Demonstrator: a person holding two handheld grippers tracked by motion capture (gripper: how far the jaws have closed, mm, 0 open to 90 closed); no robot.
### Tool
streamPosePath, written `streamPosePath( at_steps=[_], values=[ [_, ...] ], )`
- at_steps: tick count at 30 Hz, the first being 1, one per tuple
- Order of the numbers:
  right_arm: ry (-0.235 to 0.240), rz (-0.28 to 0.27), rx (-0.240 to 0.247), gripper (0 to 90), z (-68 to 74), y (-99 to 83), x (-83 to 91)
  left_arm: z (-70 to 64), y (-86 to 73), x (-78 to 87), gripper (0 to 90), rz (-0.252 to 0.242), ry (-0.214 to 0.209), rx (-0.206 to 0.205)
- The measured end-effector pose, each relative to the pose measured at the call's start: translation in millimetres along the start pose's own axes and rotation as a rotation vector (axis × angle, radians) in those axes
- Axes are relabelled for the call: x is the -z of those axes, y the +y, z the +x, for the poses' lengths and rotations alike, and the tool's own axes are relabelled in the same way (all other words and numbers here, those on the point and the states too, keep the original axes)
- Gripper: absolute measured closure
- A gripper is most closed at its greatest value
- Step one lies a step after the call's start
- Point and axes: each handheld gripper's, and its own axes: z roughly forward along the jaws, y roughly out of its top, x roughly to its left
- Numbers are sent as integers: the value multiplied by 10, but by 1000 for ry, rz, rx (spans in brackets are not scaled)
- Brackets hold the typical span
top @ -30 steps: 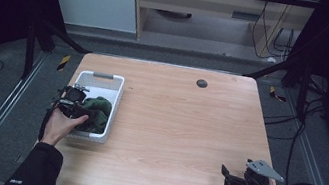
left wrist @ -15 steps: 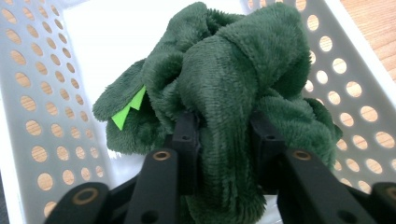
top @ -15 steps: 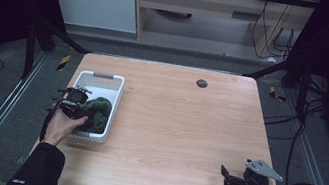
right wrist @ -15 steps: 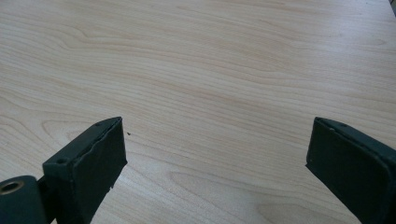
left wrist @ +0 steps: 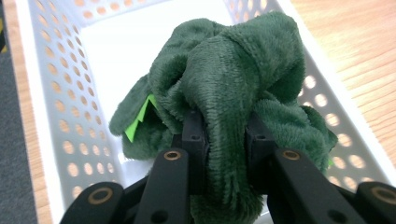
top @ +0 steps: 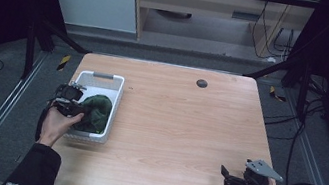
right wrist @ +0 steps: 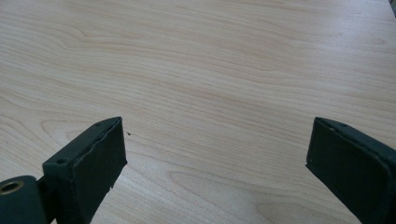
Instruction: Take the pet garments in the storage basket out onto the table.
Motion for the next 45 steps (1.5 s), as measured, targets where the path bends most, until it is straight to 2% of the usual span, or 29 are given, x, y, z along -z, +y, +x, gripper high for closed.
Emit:
streamPosePath(
  at_steps=[7, 19, 33, 37, 45],
  values=[
    [1, 1, -2, 48, 5, 2, 2, 1, 56, 247, 749, -56, 6, -11],
    [-1, 1, -1, 47, 6, 2, 3, -31, 127, 603, 752, -122, 18, -45],
    [-10, -8, 11, 43, -2, 4, 3, -164, 194, 895, 751, -145, -4, -104],
    [-6, -9, -1, 43, 7, 9, 14, -209, 208, 964, 751, -151, -16, -123],
    [-12, -16, 9, 43, 3, 9, 12, -299, 235, 1085, 751, -158, -49, -158]
  ],
)
